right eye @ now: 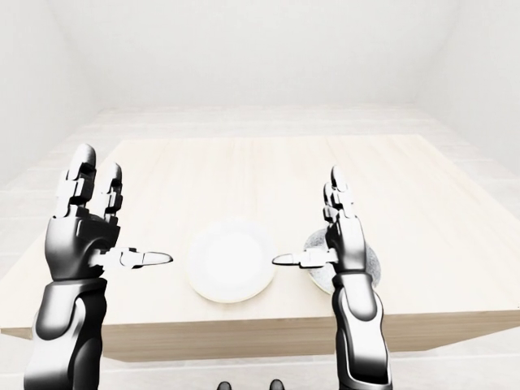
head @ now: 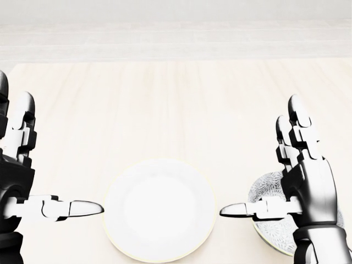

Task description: Put the bowl on the plate.

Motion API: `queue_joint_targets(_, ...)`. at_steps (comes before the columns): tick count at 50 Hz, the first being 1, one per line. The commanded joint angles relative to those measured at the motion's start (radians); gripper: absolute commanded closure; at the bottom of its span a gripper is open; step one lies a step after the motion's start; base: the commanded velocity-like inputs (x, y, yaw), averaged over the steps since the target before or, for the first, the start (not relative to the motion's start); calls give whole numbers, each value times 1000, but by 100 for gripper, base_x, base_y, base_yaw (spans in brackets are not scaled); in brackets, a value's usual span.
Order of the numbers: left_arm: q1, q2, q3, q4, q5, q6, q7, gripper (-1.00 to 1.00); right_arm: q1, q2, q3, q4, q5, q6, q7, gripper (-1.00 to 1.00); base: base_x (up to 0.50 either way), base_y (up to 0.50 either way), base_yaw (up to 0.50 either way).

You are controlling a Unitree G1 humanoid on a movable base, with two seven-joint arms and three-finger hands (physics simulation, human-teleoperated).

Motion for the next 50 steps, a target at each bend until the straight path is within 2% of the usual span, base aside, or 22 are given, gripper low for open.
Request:
queue_joint_targets(1,-6,0,2,10,0,0,0,-100,14,3,-12,-27,4,0,12,-100,47,0,0)
queue_joint_targets(7,-2,0,-1,14,2,0,-1,-100,20,7,-12,-47,1,0,8,-100,34,0,0)
queue_joint_targets(17,-10,4,2,22,-1,0,-8,-100,23,7,-20,-57,-2,0,-1,-100,1,0,0)
queue_joint_targets(21,-9,5,5,20,-3,0,-12,-100,37,0,-10,-90,-54,0,-16,-100,0,0,0)
queue_joint_targets(24,-17,8,10,28,-3,0,-11,-100,62,-12,19,-132,-166,0,-37,-100,0,0,0)
queue_joint_targets(28,-30,14,14,49,3,0,-9,-100,119,-31,81,-243,-456,0,-85,-100,0,0,0)
queue_joint_targets(30,-35,15,16,55,3,0,-9,-100,157,-32,103,-313,-561,0,-65,-100,0,0,0)
queue_joint_targets(34,-43,18,19,63,1,0,-9,-100,199,-14,120,-398,-669,0,9,-100,0,0,0)
queue_joint_targets(40,-45,18,20,59,-11,0,-9,-100,257,35,117,-524,-647,0,121,-100,0,0,0)
queue_joint_targets(44,-39,17,14,48,-8,0,-8,-100,256,55,92,-523,-634,0,102,-100,0,0,0)
queue_joint_targets(50,-29,19,13,32,-2,0,-13,-100,246,65,85,-496,-618,0,102,-100,0,48,0)
